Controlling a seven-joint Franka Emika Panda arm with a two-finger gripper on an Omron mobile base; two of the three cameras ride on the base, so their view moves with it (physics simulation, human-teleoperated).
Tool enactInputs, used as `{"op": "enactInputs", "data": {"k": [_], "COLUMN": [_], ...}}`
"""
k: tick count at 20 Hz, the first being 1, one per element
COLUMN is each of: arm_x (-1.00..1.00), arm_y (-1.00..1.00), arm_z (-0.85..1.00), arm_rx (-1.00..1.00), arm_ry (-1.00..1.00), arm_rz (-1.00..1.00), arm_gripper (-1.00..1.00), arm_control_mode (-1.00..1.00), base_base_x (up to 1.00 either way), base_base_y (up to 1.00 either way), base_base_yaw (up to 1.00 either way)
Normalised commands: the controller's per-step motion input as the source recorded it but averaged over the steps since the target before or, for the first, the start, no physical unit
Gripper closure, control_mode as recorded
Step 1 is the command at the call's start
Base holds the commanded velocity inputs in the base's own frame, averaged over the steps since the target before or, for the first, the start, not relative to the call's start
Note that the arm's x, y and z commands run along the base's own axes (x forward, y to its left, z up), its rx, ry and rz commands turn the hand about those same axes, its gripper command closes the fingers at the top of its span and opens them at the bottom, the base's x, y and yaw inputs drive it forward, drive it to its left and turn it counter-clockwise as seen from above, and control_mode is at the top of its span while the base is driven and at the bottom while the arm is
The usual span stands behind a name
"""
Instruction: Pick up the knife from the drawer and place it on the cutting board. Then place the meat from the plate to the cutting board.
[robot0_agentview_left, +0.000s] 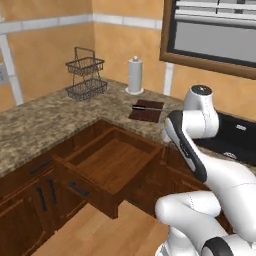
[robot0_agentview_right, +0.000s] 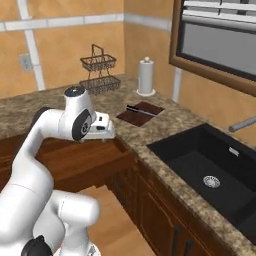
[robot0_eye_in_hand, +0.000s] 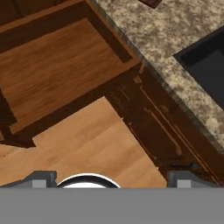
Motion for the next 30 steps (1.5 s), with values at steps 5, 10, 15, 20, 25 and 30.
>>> {"op": "enactInputs", "data": {"k": [5,10,15,20,25,30], "arm_x": [0.00,0.00,0.00,0.00,0.00,0.00], "arm_y": [0.00,0.00,0.00,0.00,0.00,0.00], "arm_z": [0.00,0.00,0.00,0.00,0.00,0.00], "arm_rx": [0.00,0.00,0.00,0.00,0.00,0.00], "arm_ry": [0.00,0.00,0.00,0.00,0.00,0.00], "arm_rz": [0.00,0.00,0.00,0.00,0.00,0.00], "arm_gripper": [-1.00,-1.00,-1.00,-1.00,-1.00,-1.00], "arm_control_mode": [1.00,1.00,1.00,1.00,1.00,1.00], "base_base_x": [-0.26,-0.25,-0.30,-0.25,0.04,0.74], "base_base_y": [0.00,0.00,-0.09,-0.34,-0.61,-1.00], "base_base_yaw": [-0.93,-0.92,-0.85,-0.80,-0.60,-0.11]}}
